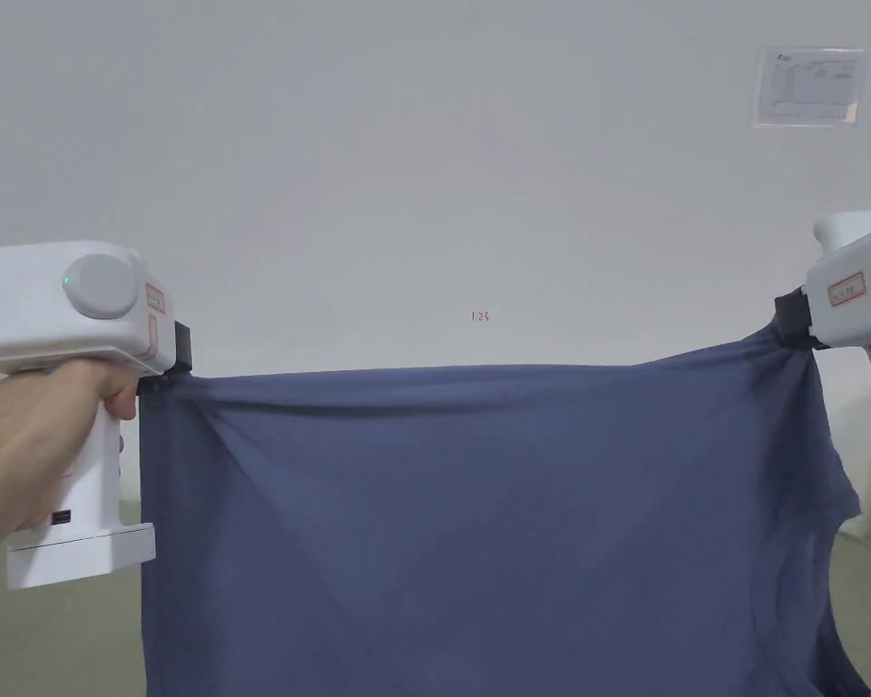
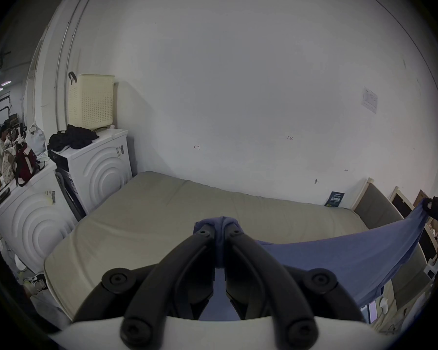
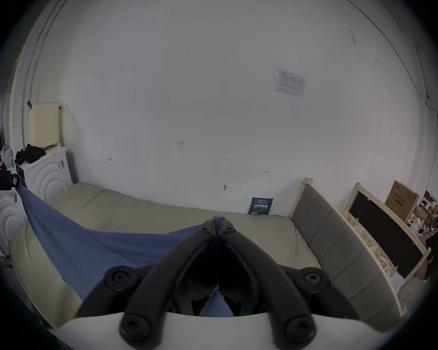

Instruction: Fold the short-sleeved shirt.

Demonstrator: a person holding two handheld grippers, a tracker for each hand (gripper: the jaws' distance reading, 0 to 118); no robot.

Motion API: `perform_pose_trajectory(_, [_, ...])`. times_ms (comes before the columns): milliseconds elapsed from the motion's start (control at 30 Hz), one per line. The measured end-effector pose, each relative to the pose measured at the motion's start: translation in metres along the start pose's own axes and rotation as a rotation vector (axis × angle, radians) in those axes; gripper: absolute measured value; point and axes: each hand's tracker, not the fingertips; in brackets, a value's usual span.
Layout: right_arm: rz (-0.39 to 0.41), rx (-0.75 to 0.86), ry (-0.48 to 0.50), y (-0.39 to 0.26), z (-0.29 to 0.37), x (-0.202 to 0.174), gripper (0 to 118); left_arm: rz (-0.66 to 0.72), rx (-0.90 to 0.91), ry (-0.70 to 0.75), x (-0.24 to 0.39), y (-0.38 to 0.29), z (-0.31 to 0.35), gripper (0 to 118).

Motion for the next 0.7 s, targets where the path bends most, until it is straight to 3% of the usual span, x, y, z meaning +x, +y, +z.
perform_pose_trajectory(700, [0.055, 0.045, -0.095, 0.073, -0.168, -0.02, 2, -0.034, 0.054, 0.107, 0.095, 0.027, -0.152, 6])
